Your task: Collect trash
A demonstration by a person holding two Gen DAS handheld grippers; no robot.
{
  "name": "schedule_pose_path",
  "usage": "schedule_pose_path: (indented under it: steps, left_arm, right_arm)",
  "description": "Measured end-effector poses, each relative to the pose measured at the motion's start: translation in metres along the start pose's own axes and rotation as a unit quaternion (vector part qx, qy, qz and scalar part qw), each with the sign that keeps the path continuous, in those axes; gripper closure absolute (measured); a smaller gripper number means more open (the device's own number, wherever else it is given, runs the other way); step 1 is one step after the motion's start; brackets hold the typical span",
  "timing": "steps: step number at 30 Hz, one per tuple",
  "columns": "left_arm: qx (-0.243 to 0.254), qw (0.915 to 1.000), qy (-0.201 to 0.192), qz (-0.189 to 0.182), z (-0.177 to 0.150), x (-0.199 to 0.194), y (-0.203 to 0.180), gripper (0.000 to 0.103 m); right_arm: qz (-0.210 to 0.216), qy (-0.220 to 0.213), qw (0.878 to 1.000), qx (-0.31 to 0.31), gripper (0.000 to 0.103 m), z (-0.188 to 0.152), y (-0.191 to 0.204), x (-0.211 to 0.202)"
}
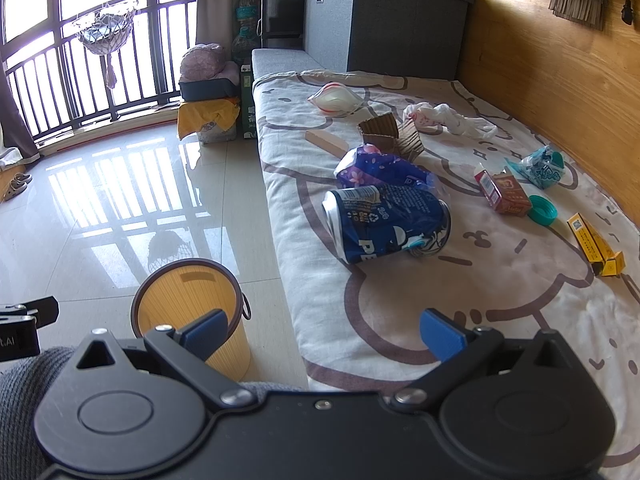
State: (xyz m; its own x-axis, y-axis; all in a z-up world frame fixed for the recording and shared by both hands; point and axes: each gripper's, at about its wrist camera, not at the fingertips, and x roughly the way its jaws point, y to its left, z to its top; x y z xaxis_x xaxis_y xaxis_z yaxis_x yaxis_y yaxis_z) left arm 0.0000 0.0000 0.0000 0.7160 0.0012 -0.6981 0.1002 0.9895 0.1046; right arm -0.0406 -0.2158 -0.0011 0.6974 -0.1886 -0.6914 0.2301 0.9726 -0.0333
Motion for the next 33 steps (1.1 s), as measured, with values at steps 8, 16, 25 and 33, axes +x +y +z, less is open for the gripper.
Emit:
schedule_pose_path:
  steps: [8, 16, 25, 33]
  left_arm:
    - [0.0, 1.0, 0.0, 0.0, 0.0, 0.0, 0.0, 0.0]
    - [0.0, 1.0, 0.0, 0.0, 0.0, 0.0, 0.0, 0.0]
    - [0.001, 1.0, -0.002, 0.001, 0.0, -0.0001, 0.0, 0.0]
    - [0.006, 0.9999, -0.014, 0.006, 0.0039, -0.0029, -0.0027, 0.0]
  right_arm:
    - [0.0, 0.0, 1.0, 0.0, 0.0, 0.0, 0.0001, 0.0]
    - [0.0, 0.0, 1.0, 0.0, 0.0, -0.0001, 0.0, -0.0002]
    - [0.0, 0.0, 1.0, 0.0, 0.0, -0.0007, -0.0005, -0.0004]
    - [0.005, -0.004, 1.0, 0.004, 0.0, -0.001, -0.0032, -0.0007]
